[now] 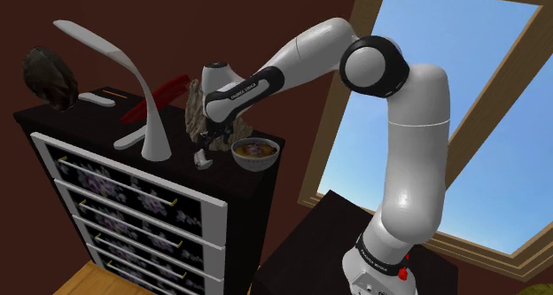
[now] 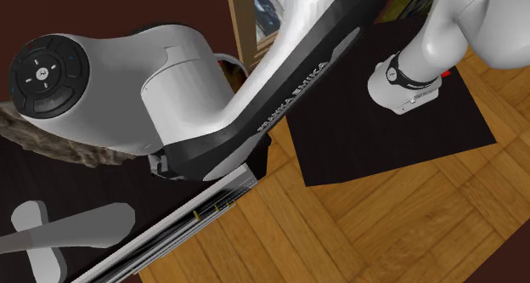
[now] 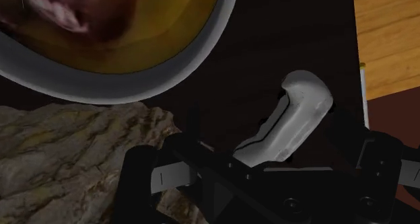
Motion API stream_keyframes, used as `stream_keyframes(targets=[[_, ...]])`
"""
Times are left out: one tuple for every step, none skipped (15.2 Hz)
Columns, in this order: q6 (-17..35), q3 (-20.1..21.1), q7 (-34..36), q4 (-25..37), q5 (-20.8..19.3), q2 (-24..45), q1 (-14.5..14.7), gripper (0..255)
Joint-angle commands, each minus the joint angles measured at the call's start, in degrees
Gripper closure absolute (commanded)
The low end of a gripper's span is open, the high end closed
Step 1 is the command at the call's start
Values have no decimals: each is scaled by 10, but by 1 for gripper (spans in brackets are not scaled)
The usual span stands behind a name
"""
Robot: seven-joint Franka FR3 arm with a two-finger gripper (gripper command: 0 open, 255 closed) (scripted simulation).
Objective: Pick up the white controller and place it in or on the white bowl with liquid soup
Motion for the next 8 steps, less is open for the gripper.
stream_keyframes(targets=[[6,-3,3,19,-5,25,2,0],[11,-4,4,19,-7,30,3,0],[17,-5,5,19,-8,35,3,0],[22,-6,6,19,-10,41,3,0],[28,-7,7,18,-11,46,3,0],[33,-8,8,19,-13,51,4,0],[38,-9,9,19,-14,57,4,0],[41,-10,9,19,-15,60,4,0]])
